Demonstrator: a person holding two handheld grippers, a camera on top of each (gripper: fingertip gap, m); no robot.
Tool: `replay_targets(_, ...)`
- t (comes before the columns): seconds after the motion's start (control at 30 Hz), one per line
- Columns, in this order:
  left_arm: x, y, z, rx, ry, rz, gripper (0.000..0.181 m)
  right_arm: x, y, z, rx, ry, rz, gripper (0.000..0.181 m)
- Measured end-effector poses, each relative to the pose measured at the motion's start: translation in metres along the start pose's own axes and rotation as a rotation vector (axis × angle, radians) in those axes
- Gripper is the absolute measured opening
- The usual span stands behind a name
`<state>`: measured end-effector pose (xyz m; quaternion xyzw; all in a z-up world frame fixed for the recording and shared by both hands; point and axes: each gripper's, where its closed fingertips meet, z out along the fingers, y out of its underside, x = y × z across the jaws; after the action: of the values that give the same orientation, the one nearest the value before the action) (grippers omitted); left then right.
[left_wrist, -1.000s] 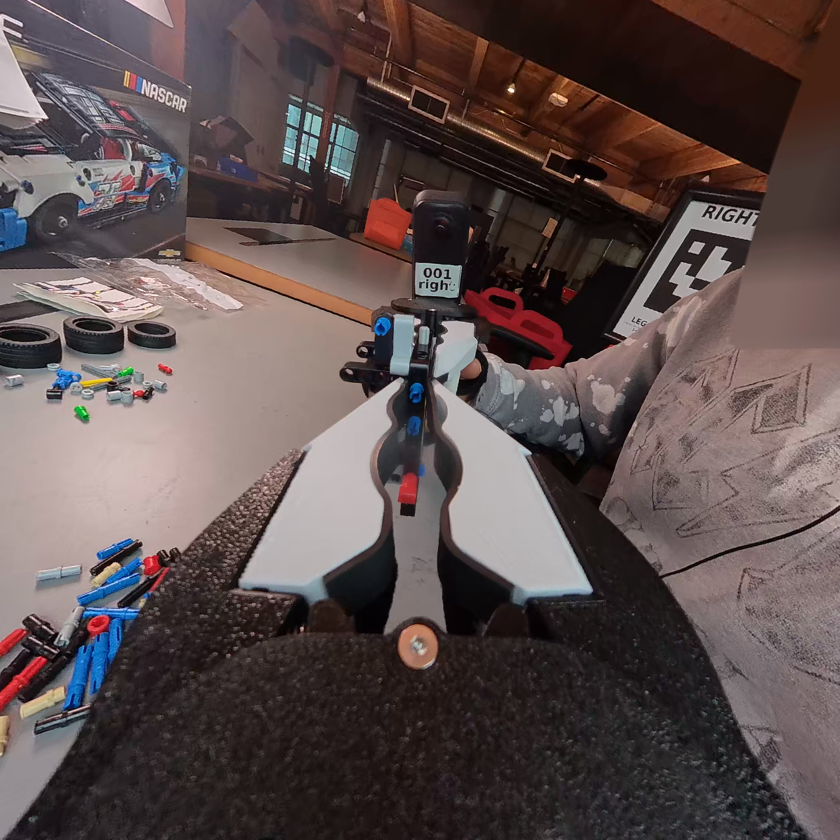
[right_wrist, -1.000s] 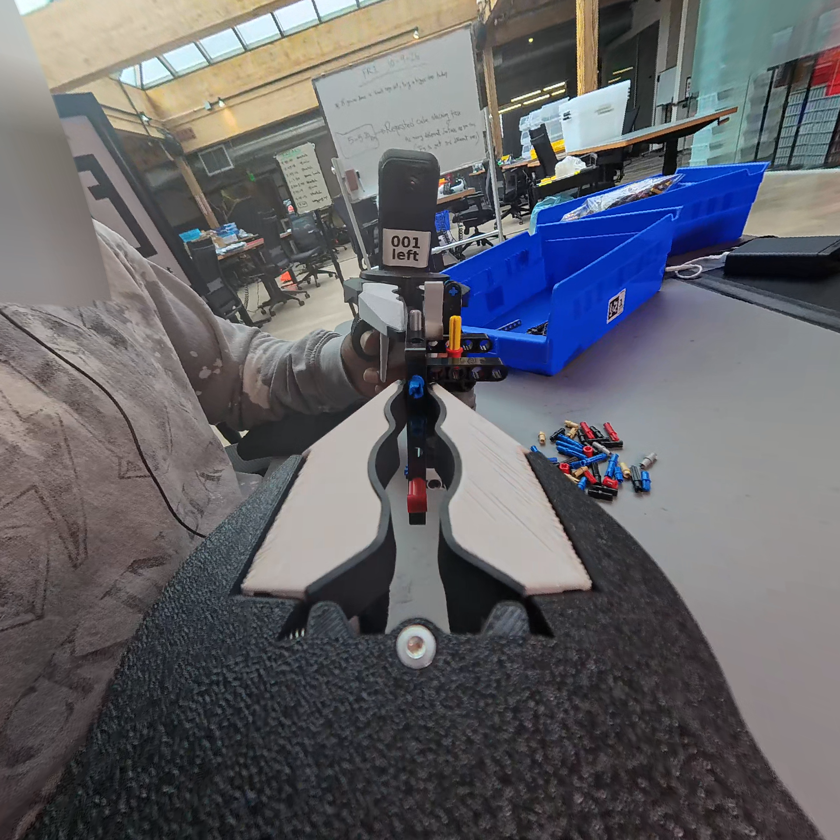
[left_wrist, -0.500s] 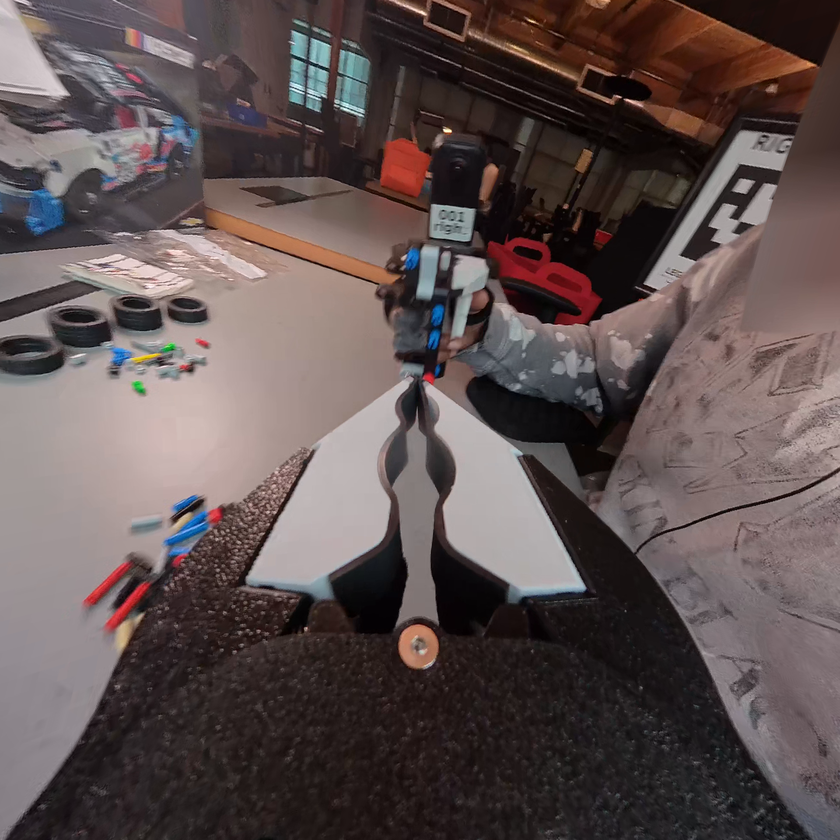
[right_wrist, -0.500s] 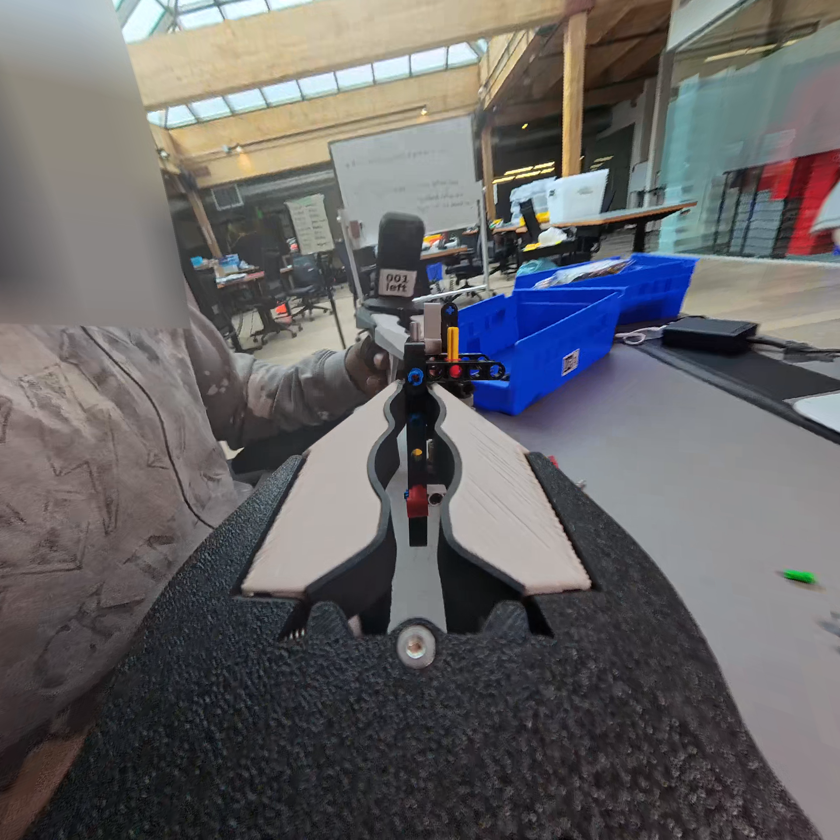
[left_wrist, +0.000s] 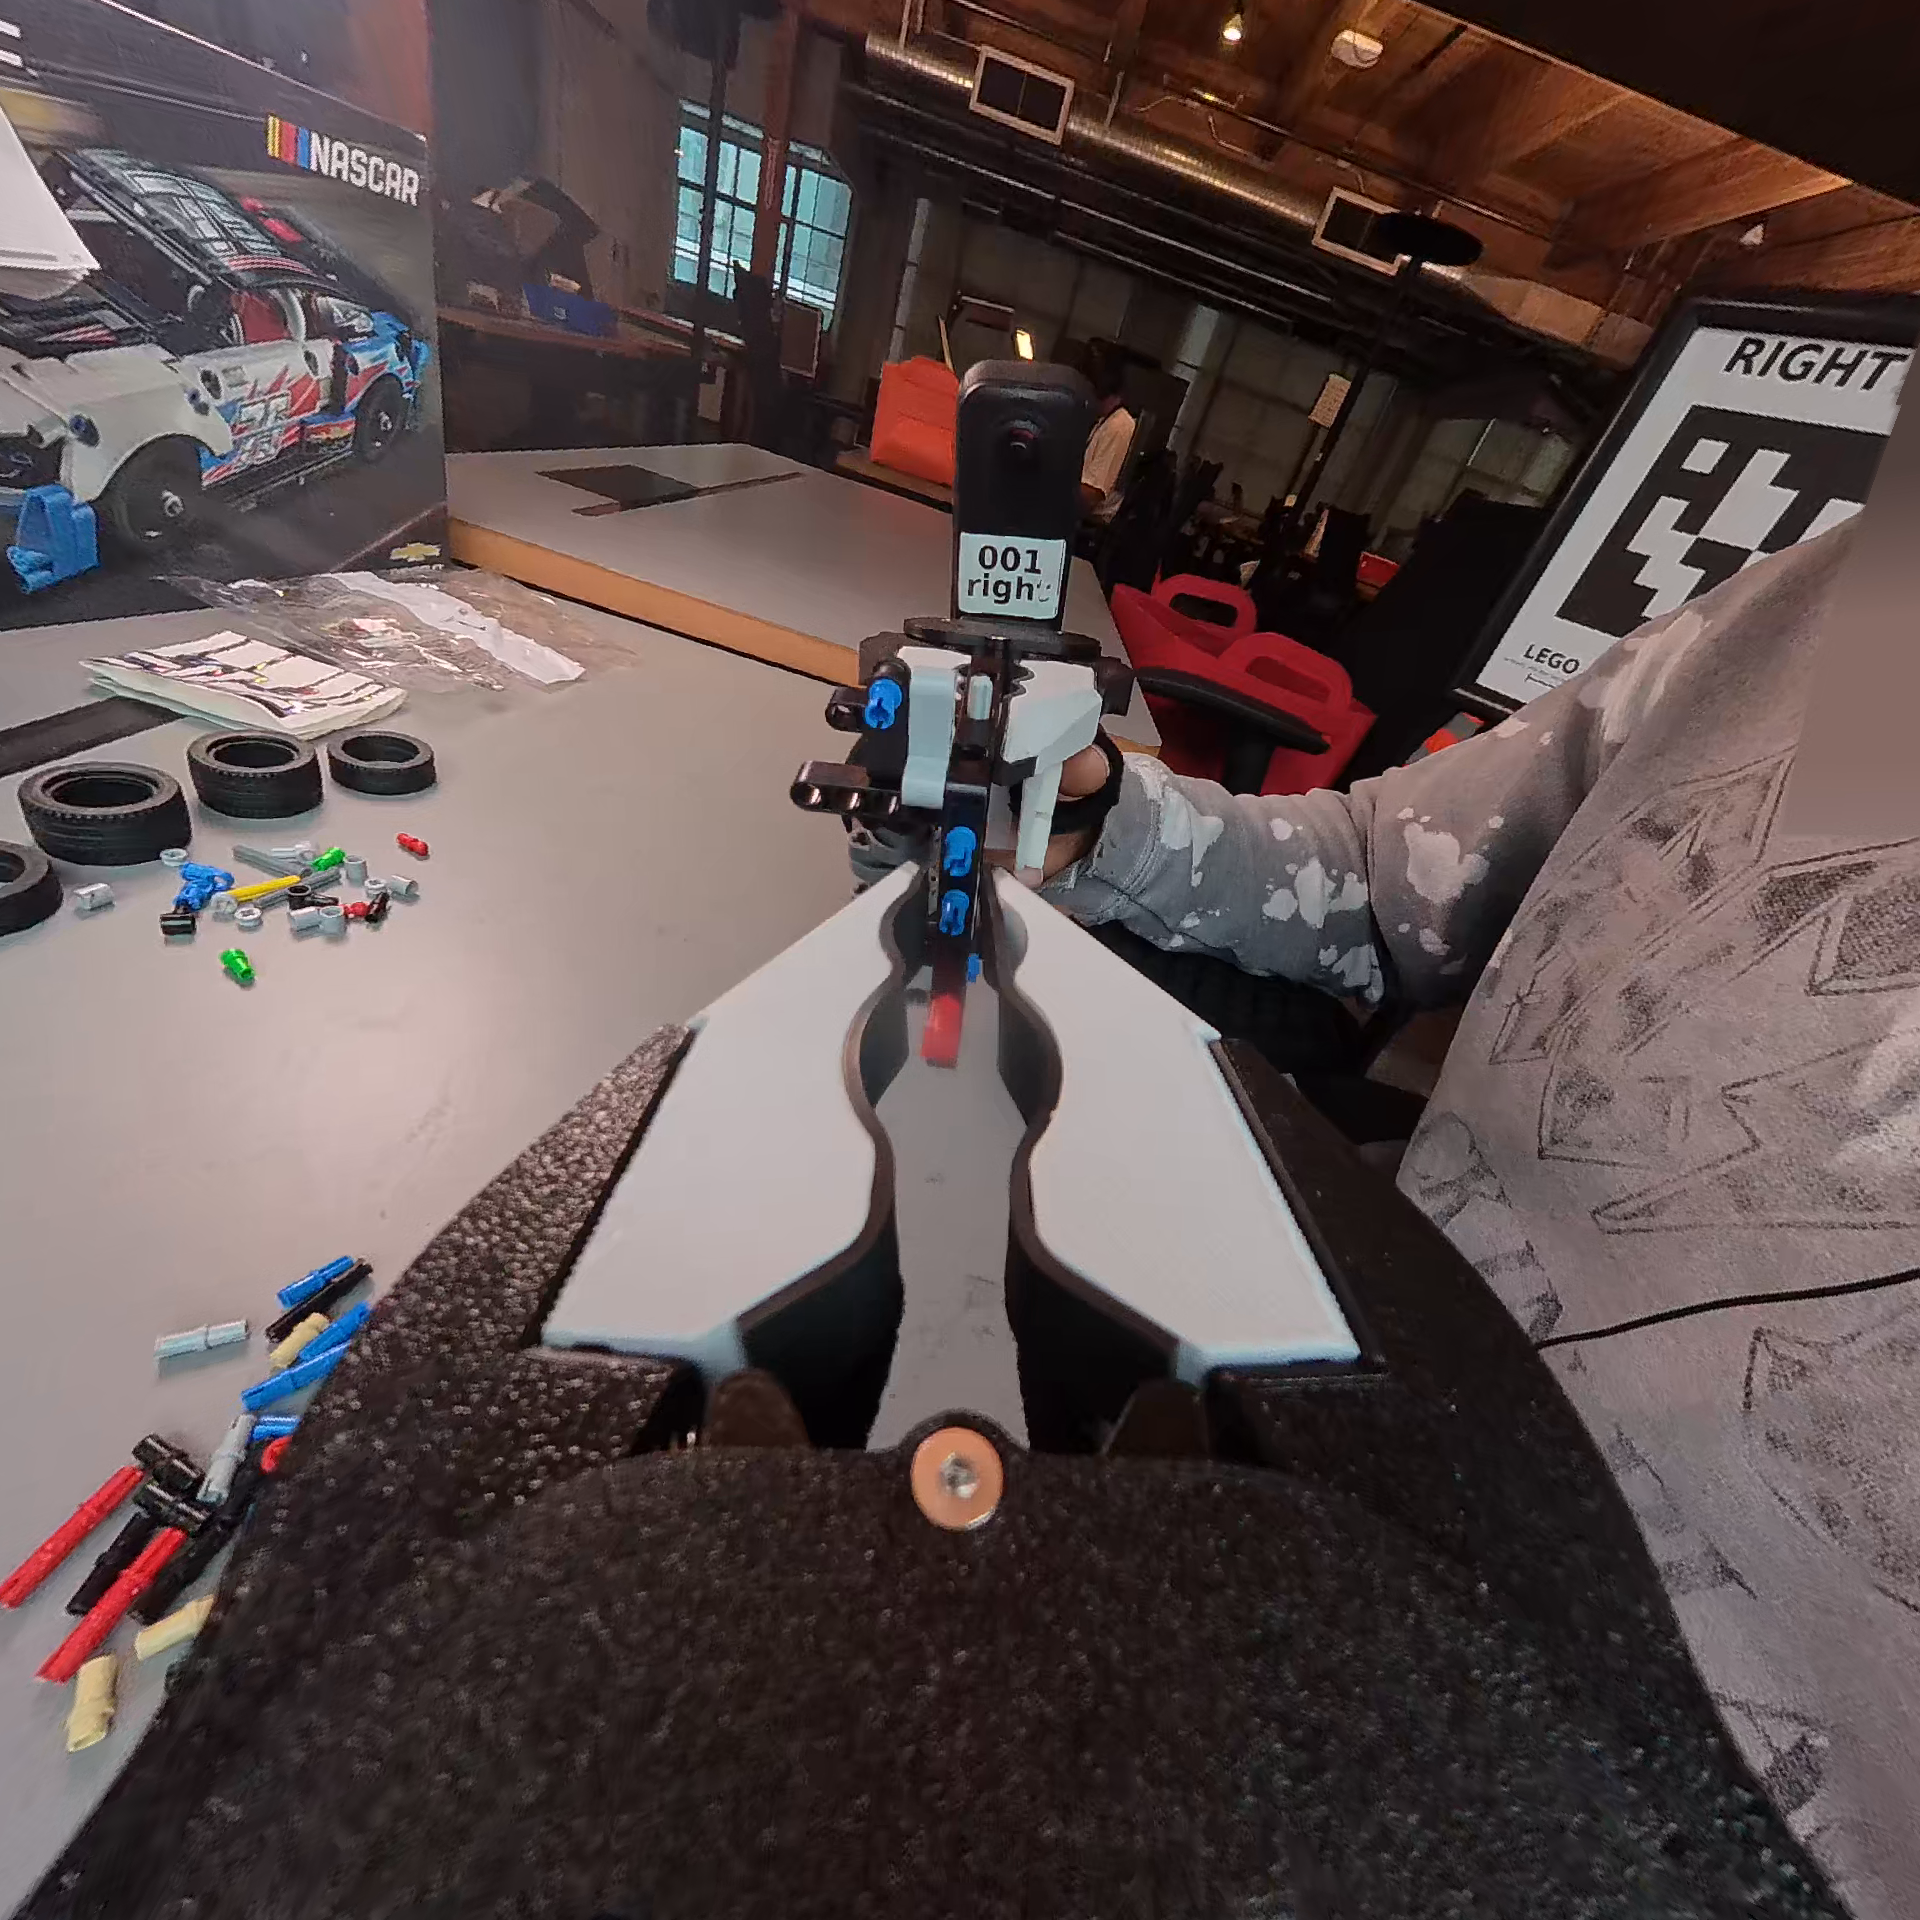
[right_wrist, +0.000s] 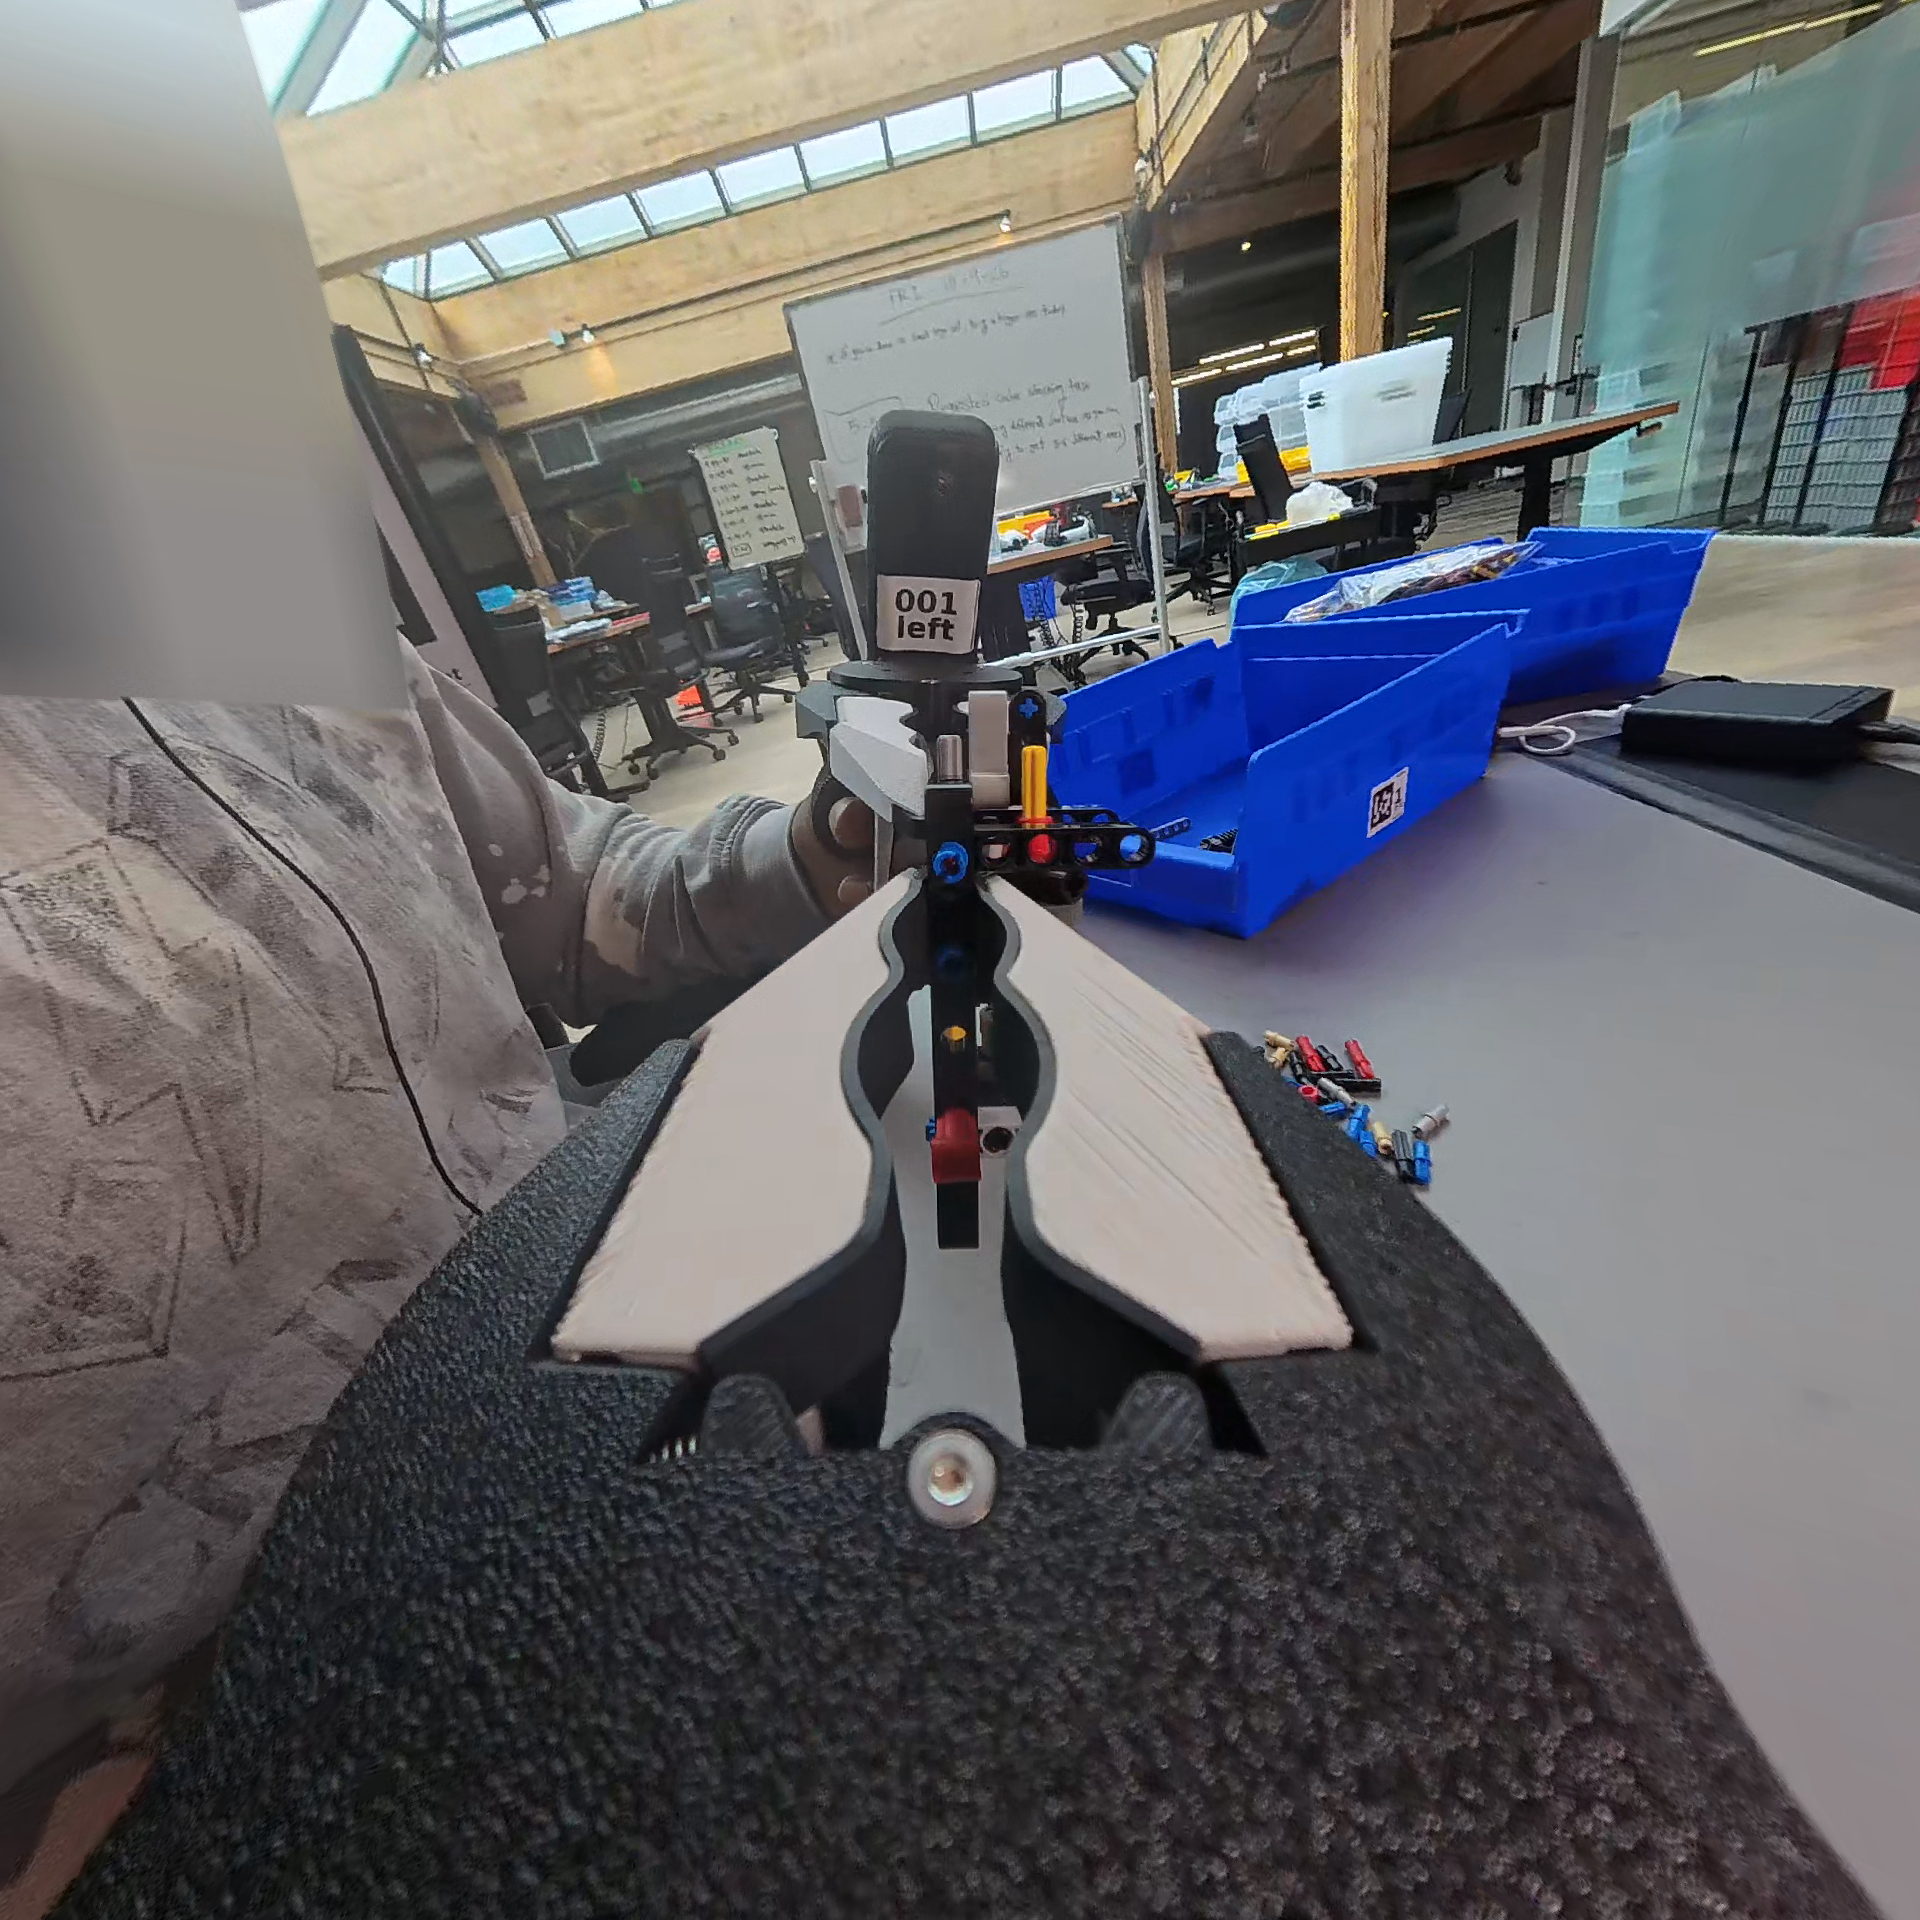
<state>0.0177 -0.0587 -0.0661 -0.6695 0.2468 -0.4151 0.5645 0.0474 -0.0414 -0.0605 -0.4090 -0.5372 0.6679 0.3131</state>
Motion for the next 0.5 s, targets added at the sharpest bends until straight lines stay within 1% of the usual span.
replay_targets(0.17,0.0035,-0.0015,-0.0003,-0.004,0.005,0.016,0.004,-0.0023,0.0028,0.0047,-0.006,-0.007,0.004,0.007)
replay_targets(0.37,0.0043,-0.0008,-0.0015,-0.024,-0.011,0.050,0.004,-0.0031,0.0010,0.0063,0.002,-0.009,0.006,0.007)
replay_targets(0.5,0.0048,0.0076,-0.0010,-0.083,-0.016,0.077,0.004,-0.0035,0.0021,0.0065,-0.001,-0.017,0.013,0.007)
